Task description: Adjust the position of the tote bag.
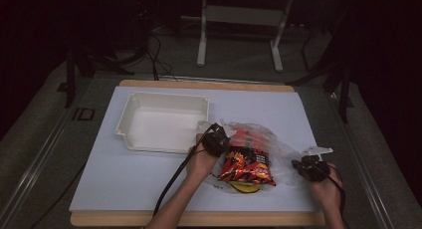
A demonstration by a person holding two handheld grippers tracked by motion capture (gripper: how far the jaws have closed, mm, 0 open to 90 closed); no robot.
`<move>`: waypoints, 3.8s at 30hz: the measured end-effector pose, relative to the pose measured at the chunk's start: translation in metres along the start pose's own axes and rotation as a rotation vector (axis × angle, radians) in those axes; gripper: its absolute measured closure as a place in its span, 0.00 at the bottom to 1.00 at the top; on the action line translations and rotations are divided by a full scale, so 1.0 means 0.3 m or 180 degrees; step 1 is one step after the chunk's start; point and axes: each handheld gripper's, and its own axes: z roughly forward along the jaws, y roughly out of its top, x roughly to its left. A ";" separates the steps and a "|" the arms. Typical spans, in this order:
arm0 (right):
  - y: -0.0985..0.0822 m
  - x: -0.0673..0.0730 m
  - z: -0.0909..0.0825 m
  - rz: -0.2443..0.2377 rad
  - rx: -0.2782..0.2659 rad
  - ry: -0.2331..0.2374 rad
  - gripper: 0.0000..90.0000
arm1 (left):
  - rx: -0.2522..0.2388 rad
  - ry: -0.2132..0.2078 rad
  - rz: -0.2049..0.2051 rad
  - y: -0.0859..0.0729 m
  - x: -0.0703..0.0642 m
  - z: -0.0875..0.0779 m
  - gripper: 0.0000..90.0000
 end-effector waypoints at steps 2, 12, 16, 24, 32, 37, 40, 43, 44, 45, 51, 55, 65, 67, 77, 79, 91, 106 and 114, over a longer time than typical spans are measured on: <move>-0.001 -0.011 0.000 0.0039 0.0018 -0.0028 1.00 | 0.0014 -0.0003 0.0005 -0.008 0.003 -0.001 0.86; -0.007 0.014 -0.021 -0.0036 -0.0111 0.0173 0.88 | -0.0204 -0.0447 0.0439 -0.068 -0.034 -0.073 0.76; -0.001 0.023 -0.055 -0.0009 -0.0260 0.0304 0.80 | -0.0299 -0.0531 0.0479 -0.077 -0.044 -0.105 0.73; 0.031 0.042 -0.136 -0.0115 -0.0482 0.0377 0.66 | -0.0371 -0.0600 0.0422 -0.114 -0.039 -0.143 0.72; 0.062 0.057 -0.198 -0.0144 -0.0632 0.0393 0.55 | -0.0395 -0.0665 0.0454 -0.158 -0.043 -0.172 0.70; 0.069 0.084 -0.210 -0.0195 -0.0708 0.0584 0.59 | -0.0372 -0.0683 0.0462 -0.182 -0.041 -0.182 0.70; 0.066 0.107 -0.200 -0.0234 -0.0708 0.0632 0.62 | -0.0357 -0.0697 0.0490 -0.198 -0.045 -0.185 0.70; 0.060 0.127 -0.183 -0.0276 -0.0680 0.0678 0.63 | -0.0320 -0.0701 0.0505 -0.213 -0.046 -0.184 0.70; 0.057 0.133 -0.175 -0.0281 -0.0669 0.0694 0.63 | -0.0304 -0.0700 0.0506 -0.219 -0.047 -0.183 0.70; 0.057 0.133 -0.175 -0.0281 -0.0669 0.0694 0.63 | -0.0304 -0.0700 0.0506 -0.219 -0.047 -0.183 0.70; 0.036 0.146 -0.128 -0.0315 -0.0551 0.0780 0.64 | -0.0180 -0.0721 0.0615 -0.256 -0.061 -0.173 0.71; 0.027 0.147 -0.111 -0.0307 -0.0513 0.0806 0.64 | -0.0106 -0.0715 0.0700 -0.276 -0.074 -0.169 0.71; 0.011 0.145 -0.085 -0.0295 -0.0461 0.0849 0.64 | -0.0020 -0.0688 0.0909 -0.310 -0.102 -0.150 0.70; 0.009 0.147 -0.081 -0.0296 -0.0453 0.0862 0.64 | -0.0029 -0.0693 0.0937 -0.308 -0.110 -0.146 0.69; -0.002 0.142 -0.073 -0.0220 -0.0486 0.0922 0.65 | -0.0200 -0.0599 0.1120 -0.288 -0.155 -0.138 0.56; -0.005 0.137 -0.076 -0.0191 -0.0502 0.0945 0.65 | -0.0270 -0.0555 0.1180 -0.284 -0.166 -0.136 0.53; -0.003 0.097 -0.106 -0.0026 -0.0683 0.1019 0.68 | -0.0667 -0.0552 0.1328 -0.224 -0.173 -0.171 0.49; 0.043 0.086 -0.148 0.0046 -0.0961 0.1265 0.68 | -0.1085 -0.0497 0.1464 -0.136 -0.199 -0.201 0.66; 0.041 0.075 -0.153 0.0065 -0.0990 0.1136 0.65 | -0.1128 -0.0685 0.1161 -0.083 -0.138 -0.219 0.85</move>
